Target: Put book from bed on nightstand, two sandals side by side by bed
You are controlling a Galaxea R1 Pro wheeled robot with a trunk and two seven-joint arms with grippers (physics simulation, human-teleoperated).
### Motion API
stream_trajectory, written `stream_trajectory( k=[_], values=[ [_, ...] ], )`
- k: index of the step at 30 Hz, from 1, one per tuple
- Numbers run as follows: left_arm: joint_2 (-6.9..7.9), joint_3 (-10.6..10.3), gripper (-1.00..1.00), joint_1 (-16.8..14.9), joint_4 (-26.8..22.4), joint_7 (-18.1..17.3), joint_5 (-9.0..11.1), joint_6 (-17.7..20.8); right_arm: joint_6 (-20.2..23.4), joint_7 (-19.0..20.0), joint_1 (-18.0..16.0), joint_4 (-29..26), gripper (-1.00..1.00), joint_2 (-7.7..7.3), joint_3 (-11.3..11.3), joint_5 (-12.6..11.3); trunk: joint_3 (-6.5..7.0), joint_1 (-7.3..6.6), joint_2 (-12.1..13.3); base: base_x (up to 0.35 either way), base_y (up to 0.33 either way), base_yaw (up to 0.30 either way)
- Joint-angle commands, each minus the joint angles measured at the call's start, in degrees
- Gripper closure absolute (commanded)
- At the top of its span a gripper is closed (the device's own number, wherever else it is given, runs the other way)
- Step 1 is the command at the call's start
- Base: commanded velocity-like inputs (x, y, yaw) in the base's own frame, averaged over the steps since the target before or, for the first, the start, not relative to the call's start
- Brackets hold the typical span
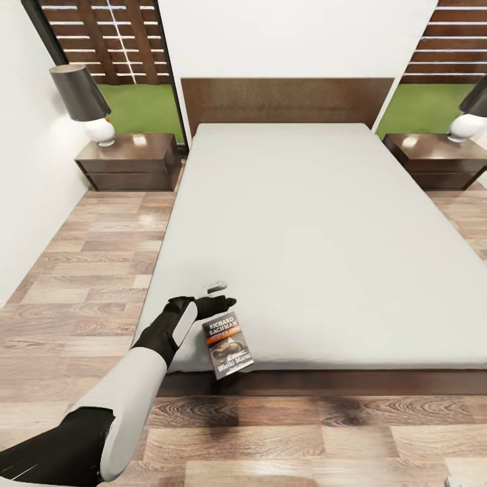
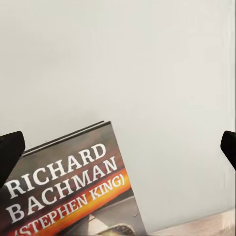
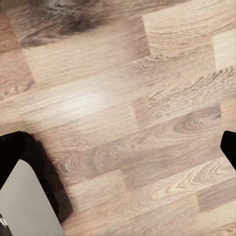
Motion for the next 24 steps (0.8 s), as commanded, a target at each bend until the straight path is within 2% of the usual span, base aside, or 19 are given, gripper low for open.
stream_trajectory(
  k=[1,2,4,7,10,12,14,15,17,19,20,22,24],
  values=[
    [0.0,0.1,-1.0,0.0,-0.1,-1.4,0.9,0.3,-0.1,0.5,0.0,0.1,-1.0,0.01,-0.4,-0.2,0.15,-0.23,0.4,0.0,0.0,0.0],
    [0.21,0.2,-1.0,0.0,-0.1,-3.4,2.1,0.3,-0.1,0.5,0.0,0.1,-1.0,0.01,-0.4,-0.2,0.33,-0.45,0.8,0.0,0.0,0.0],
    [1.68,0.5,-1.0,0.0,-0.1,-7.9,4.8,0.3,-0.1,0.5,0.0,0.1,-1.0,0.01,-0.4,-0.2,0.69,-0.88,1.6,0.0,0.0,0.0],
    [4.75,0.6,-1.0,0.0,-0.1,-18.3,9.7,0.4,-0.1,0.5,0.0,0.1,-1.0,0.01,-0.4,-0.2,1.23,-1.54,2.8,0.0,0.0,0.0],
    [5.85,0.6,-1.0,0.0,-0.1,-23.5,11.1,0.3,-0.1,0.5,0.0,0.1,-1.0,0.01,-0.4,-0.2,1.77,-2.2,4.0,0.0,0.0,0.0],
    [6.17,0.6,-1.0,0.0,-0.1,-24.8,11.4,0.3,-0.1,0.5,0.0,0.1,-1.0,0.01,-0.4,-0.2,2.13,-2.64,4.8,0.0,0.0,0.0],
    [9.18,0.8,-1.0,0.0,0.1,-26.1,11.7,0.5,-0.1,0.5,0.0,0.1,-1.0,0.01,-0.4,-0.2,2.49,-3.08,5.6,0.0,0.0,0.0],
    [11.23,0.8,-1.0,0.0,0.2,-26.4,11.9,0.5,-0.1,0.5,0.0,0.1,-1.0,0.01,-0.4,-0.2,2.67,-3.3,6.0,0.0,0.0,0.0],
    [16.5,1.3,-1.0,0.0,0.2,-27.0,12.5,0.7,-0.1,0.5,0.0,0.1,-1.0,0.01,-0.4,-0.2,3.03,-3.74,6.8,0.0,0.0,0.0],
    [21.99,2.9,-1.0,0.0,0.7,-28.4,14.5,0.8,-0.1,0.5,0.0,0.1,-1.0,0.01,-0.4,-0.2,3.38,-4.18,7.6,0.0,0.0,0.0],
    [23.26,3.3,-1.0,0.0,1.0,-28.8,15.1,0.8,-0.1,0.5,0.0,0.1,-1.0,0.01,-0.4,-0.2,3.56,-4.4,8.0,0.0,0.0,0.0],
    [27.98,4.3,-1.0,0.0,3.4,-30.6,16.7,0.8,-0.1,0.7,0.0,0.1,-1.0,0.01,-0.4,-0.2,3.92,-4.84,8.8,0.0,0.0,0.0],
    [31.65,4.8,-1.0,0.0,6.7,-32.6,17.3,0.7,-0.1,0.7,0.0,0.1,-1.0,0.01,-0.4,-0.2,4.28,-5.28,9.6,0.0,0.0,0.0]
  ],
)
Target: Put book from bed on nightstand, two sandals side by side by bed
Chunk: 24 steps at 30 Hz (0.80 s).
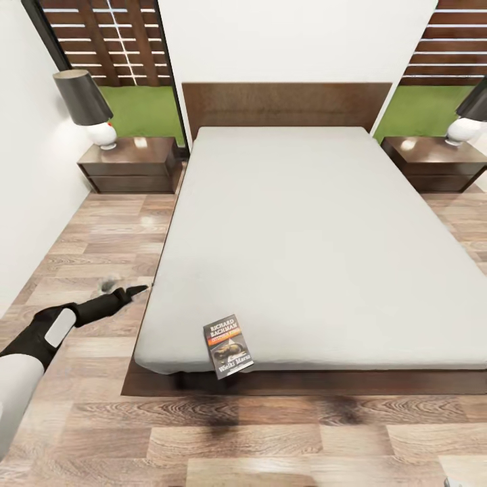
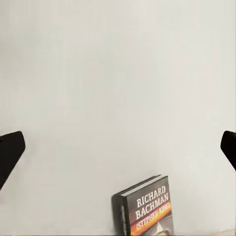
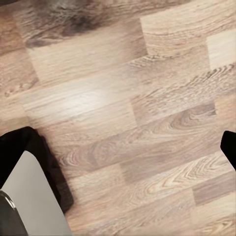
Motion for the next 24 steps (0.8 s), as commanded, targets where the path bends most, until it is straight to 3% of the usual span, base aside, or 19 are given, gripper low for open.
stream_trajectory(
  k=[1,5,7,9,11,13,15,18,21,24],
  values=[
    [1.77,0.3,-1.0,0.0,2.4,-1.0,0.4,0.3,-0.1,0.5,0.0,0.1,-1.0,0.01,-0.4,-0.2,0.15,-0.22,0.4,0.0,0.0,0.0],
    [7.16,0.4,-1.0,0.0,9.3,-3.4,0.6,-0.3,-0.1,0.5,0.0,0.1,-1.0,0.01,-0.4,-0.2,0.87,-1.1,2.0,0.0,0.0,0.0],
    [8.35,0.5,-1.0,0.0,11.6,-4.1,0.6,-1.1,-0.1,0.5,0.0,0.1,-1.0,0.01,-0.4,-0.2,1.23,-1.54,2.8,0.0,0.0,0.0],
    [9.72,0.5,-1.0,0.1,16.3,-5.1,0.6,-5.0,-0.1,0.6,0.0,0.1,-1.0,0.01,-0.4,-0.2,1.59,-1.98,3.6,0.0,0.0,0.0],
    [10.27,0.5,-1.0,0.3,22.1,-5.4,0.6,-11.8,-0.1,0.7,0.0,0.1,-1.0,0.01,-0.5,-0.2,1.95,-2.42,4.4,0.0,0.0,0.0],
    [10.43,0.4,-1.0,0.5,24.8,-5.3,0.6,-17.4,-0.1,0.7,0.0,0.1,-1.0,0.01,-0.5,-0.2,2.31,-2.86,5.2,0.0,0.0,0.0],
    [10.48,0.3,-1.0,2.9,26.4,-3.7,0.6,-23.0,0.0,0.8,0.0,0.1,-1.0,0.01,-0.5,-0.2,2.67,-3.3,6.0,0.0,0.0,0.0],
    [9.7,0.1,-1.0,9.4,27.1,1.6,0.6,-27.4,0.0,0.8,0.0,0.1,-1.0,0.11,-0.4,-0.2,3.2,-3.96,7.2,0.0,0.0,0.0],
    [8.24,0.0,-1.0,11.6,27.2,7.1,0.4,-31.3,0.1,0.8,0.0,0.1,-1.0,0.27,-0.3,-0.2,3.74,-4.61,8.4,0.0,0.0,0.0],
    [5.96,-0.1,-1.0,14.8,27.3,16.9,-0.5,-35.1,0.1,0.7,0.0,0.1,-1.0,0.41,-0.2,-0.2,4.28,-5.27,9.6,0.0,0.0,0.0]
  ],
)
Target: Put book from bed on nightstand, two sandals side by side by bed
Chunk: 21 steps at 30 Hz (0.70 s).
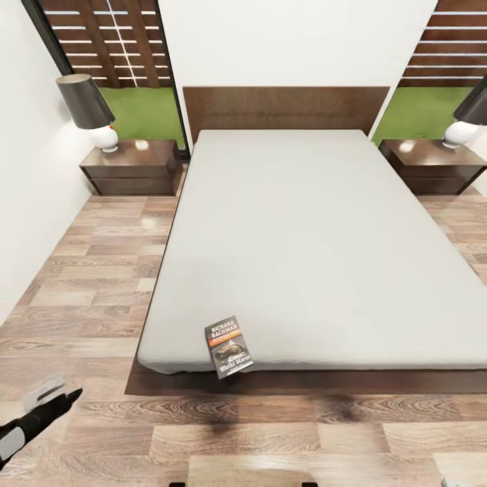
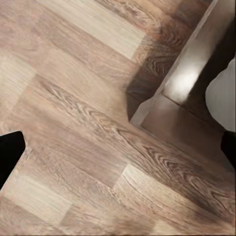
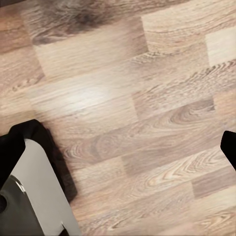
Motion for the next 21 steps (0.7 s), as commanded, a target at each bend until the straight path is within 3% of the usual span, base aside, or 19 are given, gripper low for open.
stream_trajectory(
  k=[1,3,7,9,10,13,17,19,21],
  values=[
    [-0.49,0.5,-1.0,1.5,0.1,2.2,-0.8,-1.0,-0.1,0.4,0.0,0.1,-1.0,0.03,-0.4,-0.2,0.16,-0.22,0.4,0.0,0.0,0.0],
    [-0.99,0.4,-1.0,3.5,0.0,4.8,-1.9,-2.6,-0.2,0.3,0.0,0.1,-1.0,0.04,-0.3,-0.1,0.51,-0.66,1.2,0.0,0.0,0.0],
    [-2.88,0.3,-1.0,5.8,0.1,8.0,-6.0,-6.9,-0.2,0.0,0.0,0.1,-1.0,0.51,-0.2,0.0,1.23,-1.54,2.8,0.0,0.0,0.0],
    [-3.5,0.2,-1.0,6.3,0.1,8.9,-7.8,-7.9,-0.1,-0.1,0.0,0.1,-1.0,2.2,-0.1,0.1,1.59,-1.98,3.6,0.0,0.0,0.0],
    [-4.0,0.2,-1.0,6.4,0.1,9.5,-8.8,-8.2,0.1,-0.1,0.0,0.1,-1.0,4.23,-0.1,0.2,1.77,-2.2,4.0,0.0,0.0,0.0],
    [-4.65,0.2,-1.0,6.6,0.1,10.0,-9.4,-8.4,0.3,-0.1,0.0,0.0,-1.0,7.72,-0.1,0.3,2.31,-2.85,5.2,0.0,0.0,0.0],
    [-5.32,0.2,-1.0,6.6,0.1,10.4,-9.7,-8.5,0.5,-0.2,0.0,-0.4,-1.0,17.01,-0.3,0.3,3.03,-3.73,6.8,0.0,0.0,0.0],
    [-5.7,0.2,-1.0,6.6,0.1,10.4,-9.8,-8.5,0.5,-0.2,0.0,-0.8,-1.0,19.32,-0.3,0.2,3.39,-4.17,7.6,0.0,0.0,0.0],
    [-6.04,0.2,-1.0,6.6,0.0,10.4,-9.8,-8.5,0.5,-0.2,-0.1,-1.0,-1.0,20.52,-0.3,0.2,3.75,-4.61,8.4,0.0,0.0,0.0]
  ],
)
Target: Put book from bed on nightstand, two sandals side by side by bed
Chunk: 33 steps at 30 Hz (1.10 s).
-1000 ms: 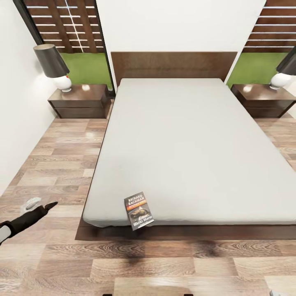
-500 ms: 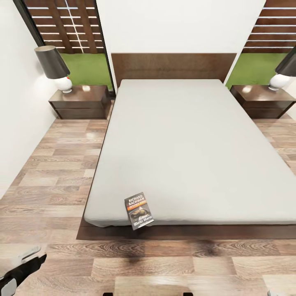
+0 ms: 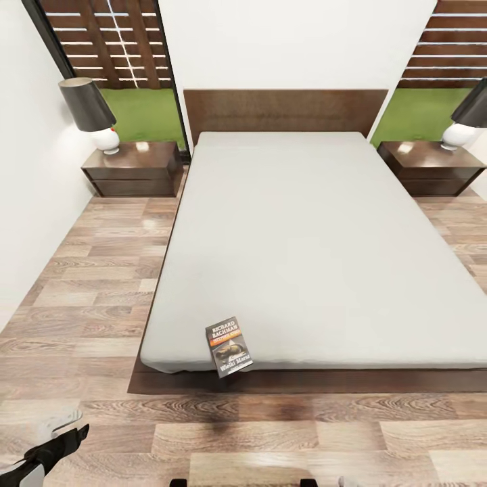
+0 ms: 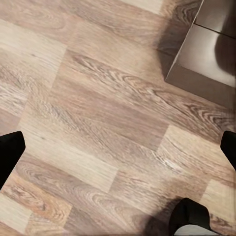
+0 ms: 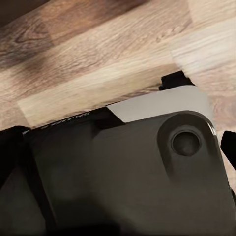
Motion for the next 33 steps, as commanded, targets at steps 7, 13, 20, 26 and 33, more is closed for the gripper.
stream_trajectory(
  k=[7,13,20,26,33],
  values=[
    [-0.24,0.4,-1.0,0.0,0.1,-0.4,0.1,-0.1,-0.1,0.6,-0.3,-5.2,-1.0,3.22,-0.4,-0.4,1.22,-1.53,2.8,0.0,0.0,0.0],
    [-0.43,0.4,-1.0,0.0,0.1,-0.4,0.1,0.0,-0.6,0.6,-0.3,-8.5,-1.0,6.62,-0.2,-0.5,2.3,-2.85,5.2,0.0,0.0,0.0],
    [-0.96,0.4,-1.0,0.0,0.1,-0.4,0.2,0.0,-0.8,1.0,-0.3,-11.0,-1.0,7.97,0.1,-0.6,3.56,-4.39,8.0,0.0,0.0,0.0],
    [-0.98,0.5,-1.0,0.0,0.2,-0.4,0.2,0.0,-0.1,1.4,-0.3,-13.1,-1.0,8.04,0.9,-0.7,4.64,-5.71,10.4,0.0,0.0,0.0],
    [-0.95,0.5,-1.0,0.0,0.2,-0.4,0.2,0.0,-0.2,1.3,-0.3,-17.8,-1.0,8.05,5.3,-0.7,5.89,-7.25,13.2,0.0,0.0,0.0]
  ],
)
